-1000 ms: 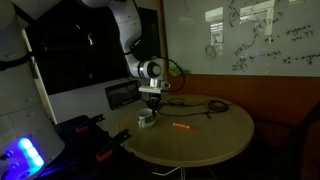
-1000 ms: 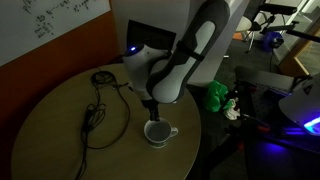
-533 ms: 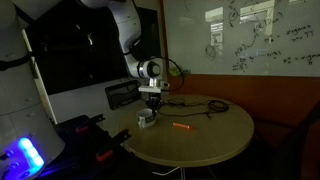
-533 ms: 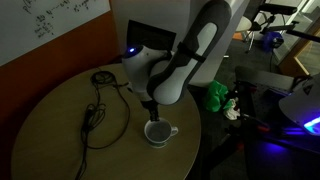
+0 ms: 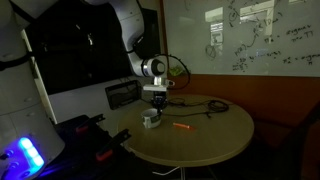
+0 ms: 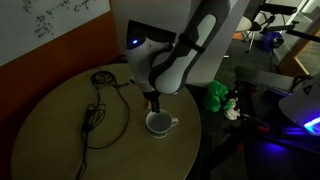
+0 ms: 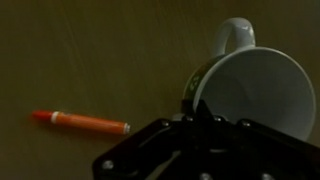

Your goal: Move the white mug to the right

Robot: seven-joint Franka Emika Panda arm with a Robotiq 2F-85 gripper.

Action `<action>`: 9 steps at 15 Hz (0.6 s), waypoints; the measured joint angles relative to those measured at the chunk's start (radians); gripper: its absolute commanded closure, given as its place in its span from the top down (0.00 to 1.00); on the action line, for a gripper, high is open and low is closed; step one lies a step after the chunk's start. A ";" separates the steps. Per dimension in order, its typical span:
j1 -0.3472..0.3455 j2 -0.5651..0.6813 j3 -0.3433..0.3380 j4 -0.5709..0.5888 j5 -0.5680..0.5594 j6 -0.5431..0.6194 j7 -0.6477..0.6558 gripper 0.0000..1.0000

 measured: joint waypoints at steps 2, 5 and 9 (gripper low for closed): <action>-0.039 -0.020 0.015 -0.021 0.000 0.000 -0.045 0.02; -0.086 -0.054 0.028 -0.063 0.000 0.004 -0.104 0.02; -0.118 -0.087 0.029 -0.126 0.000 0.035 -0.146 0.02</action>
